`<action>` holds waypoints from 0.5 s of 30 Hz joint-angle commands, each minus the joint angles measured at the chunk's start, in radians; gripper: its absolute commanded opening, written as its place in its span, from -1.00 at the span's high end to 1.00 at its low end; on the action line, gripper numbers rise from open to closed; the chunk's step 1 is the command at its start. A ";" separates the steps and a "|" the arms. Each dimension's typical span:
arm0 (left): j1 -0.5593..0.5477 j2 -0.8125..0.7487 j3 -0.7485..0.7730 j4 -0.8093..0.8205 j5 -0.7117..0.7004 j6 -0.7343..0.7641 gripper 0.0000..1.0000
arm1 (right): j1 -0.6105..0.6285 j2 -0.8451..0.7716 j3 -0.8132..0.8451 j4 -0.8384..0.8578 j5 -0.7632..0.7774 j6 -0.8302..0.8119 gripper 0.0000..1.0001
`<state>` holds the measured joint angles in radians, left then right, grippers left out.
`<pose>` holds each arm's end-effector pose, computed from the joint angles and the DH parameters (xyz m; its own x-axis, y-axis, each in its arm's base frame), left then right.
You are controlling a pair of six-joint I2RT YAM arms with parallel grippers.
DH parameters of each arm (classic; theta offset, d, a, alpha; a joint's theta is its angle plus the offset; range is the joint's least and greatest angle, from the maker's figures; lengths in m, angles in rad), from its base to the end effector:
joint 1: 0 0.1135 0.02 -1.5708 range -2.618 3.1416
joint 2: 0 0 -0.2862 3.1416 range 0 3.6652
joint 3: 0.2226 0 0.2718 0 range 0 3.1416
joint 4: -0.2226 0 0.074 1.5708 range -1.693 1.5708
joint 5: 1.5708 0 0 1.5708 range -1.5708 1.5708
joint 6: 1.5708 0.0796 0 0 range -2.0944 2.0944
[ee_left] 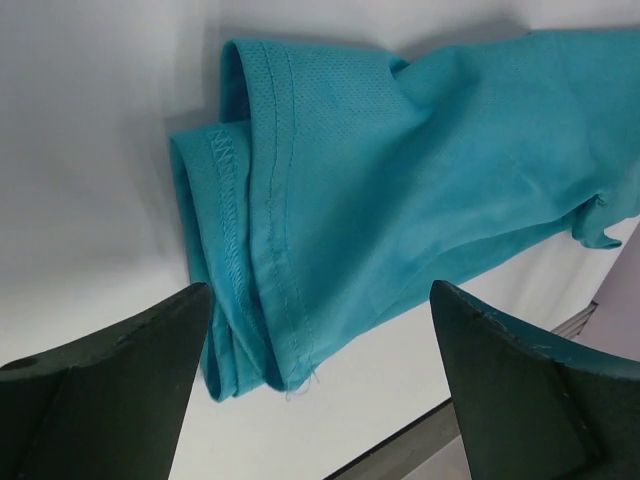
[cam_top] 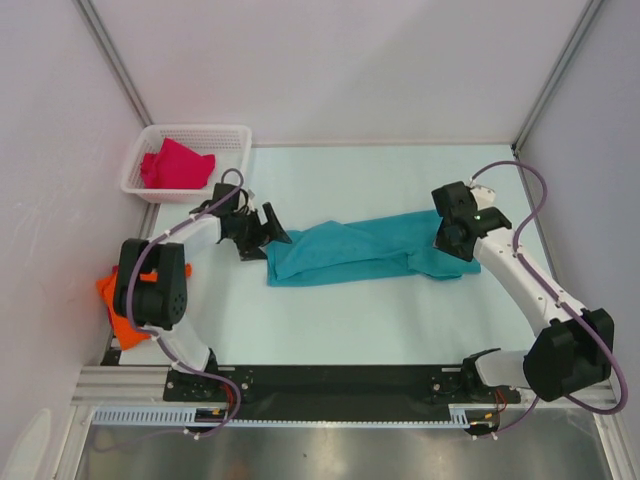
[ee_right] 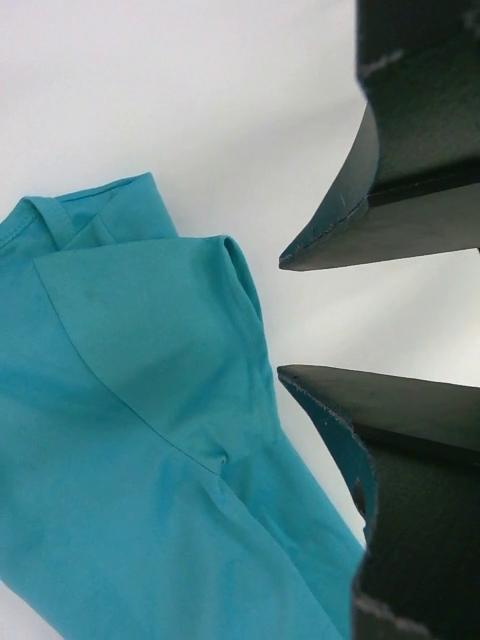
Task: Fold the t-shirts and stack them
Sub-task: Fold the other side of the tshirt into a rectangle
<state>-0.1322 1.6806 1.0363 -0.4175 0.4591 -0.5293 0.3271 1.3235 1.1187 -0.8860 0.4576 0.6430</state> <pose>0.3623 -0.0838 0.1598 -0.9149 -0.3350 -0.2252 -0.1503 0.8006 -0.5801 0.2848 0.0595 0.2669 -0.7292 0.3206 -0.6045 0.4276 0.9032 -0.0367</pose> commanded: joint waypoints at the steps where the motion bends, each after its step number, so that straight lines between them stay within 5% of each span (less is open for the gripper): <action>1: -0.047 0.057 0.007 0.127 0.053 -0.092 -0.92 | 0.003 -0.041 0.004 -0.042 0.026 -0.008 0.02; 15: -0.072 0.061 -0.013 0.151 0.018 -0.097 -0.88 | 0.003 -0.052 -0.028 -0.047 0.032 -0.013 0.03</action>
<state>-0.2035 1.7691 1.0260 -0.2932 0.4820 -0.6281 0.3271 1.2949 1.0954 -0.9234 0.4664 0.6323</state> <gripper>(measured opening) 0.955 0.486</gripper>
